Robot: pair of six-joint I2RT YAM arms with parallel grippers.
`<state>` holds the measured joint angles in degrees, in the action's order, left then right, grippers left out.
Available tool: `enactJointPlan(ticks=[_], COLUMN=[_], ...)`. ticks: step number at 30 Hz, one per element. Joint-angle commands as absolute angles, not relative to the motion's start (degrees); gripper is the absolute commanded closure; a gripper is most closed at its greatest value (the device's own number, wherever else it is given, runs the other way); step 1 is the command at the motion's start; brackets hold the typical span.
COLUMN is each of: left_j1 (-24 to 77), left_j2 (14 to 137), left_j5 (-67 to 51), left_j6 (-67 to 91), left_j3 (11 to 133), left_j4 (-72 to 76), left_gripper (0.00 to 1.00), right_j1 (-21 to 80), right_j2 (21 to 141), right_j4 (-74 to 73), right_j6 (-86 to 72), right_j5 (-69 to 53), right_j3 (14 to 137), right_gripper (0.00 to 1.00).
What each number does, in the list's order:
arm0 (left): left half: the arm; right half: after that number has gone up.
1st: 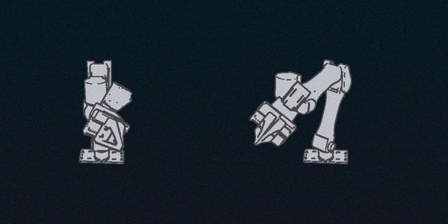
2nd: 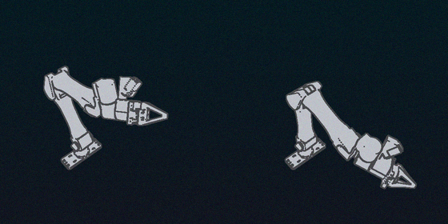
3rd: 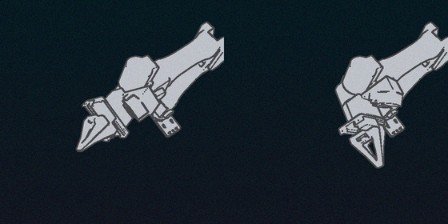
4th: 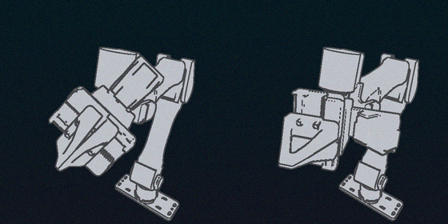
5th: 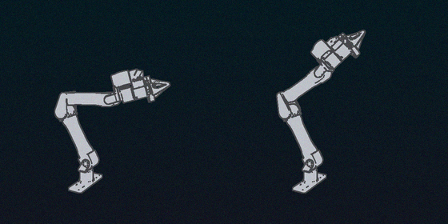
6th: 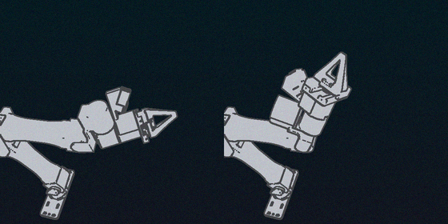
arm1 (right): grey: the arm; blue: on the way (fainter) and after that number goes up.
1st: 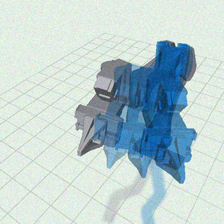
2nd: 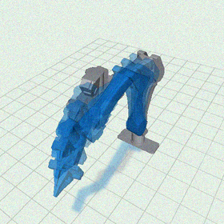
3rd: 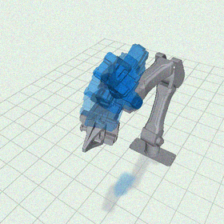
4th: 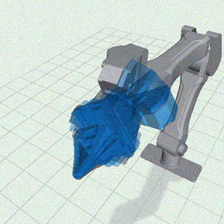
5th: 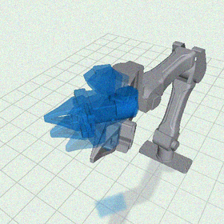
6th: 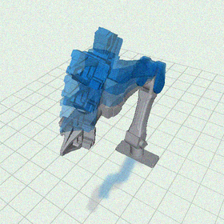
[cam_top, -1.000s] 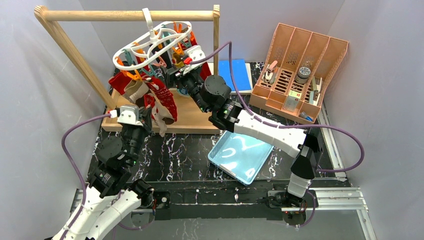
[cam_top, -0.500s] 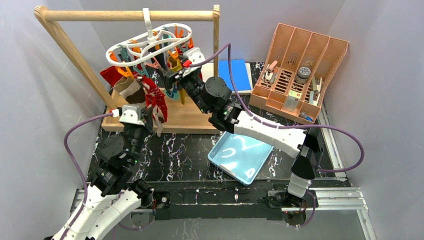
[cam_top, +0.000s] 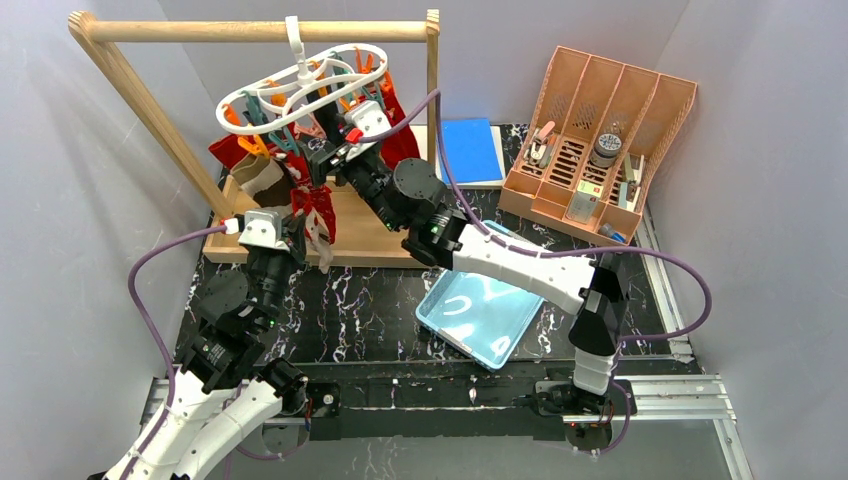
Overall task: Clip the socks to the hanger
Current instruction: Adjust the hanger on the clothesline.
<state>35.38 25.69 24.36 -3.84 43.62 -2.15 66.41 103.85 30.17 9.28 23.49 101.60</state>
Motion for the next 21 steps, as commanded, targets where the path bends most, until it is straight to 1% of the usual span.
enactJointPlan(ticks=[1,13,21], left_j1=[35.42,35.38,35.42], left_j2=[25.75,25.49,25.34], left_j5=[24.35,24.39,24.43], left_j6=[-4.04,-4.02,-4.3], left_j3=[43.31,42.98,42.64], left_j4=[-0.26,-0.26,-0.26], left_gripper=[1.0,1.0,1.0], right_j1=[66.62,66.71,67.21], right_j2=[105.36,110.09,112.0], right_j4=[33.22,31.09,30.93], right_j6=[10.41,11.86,13.2], right_j5=[24.27,26.42,26.92], right_j3=[105.73,112.45,114.25], right_gripper=[0.15,0.17,0.15])
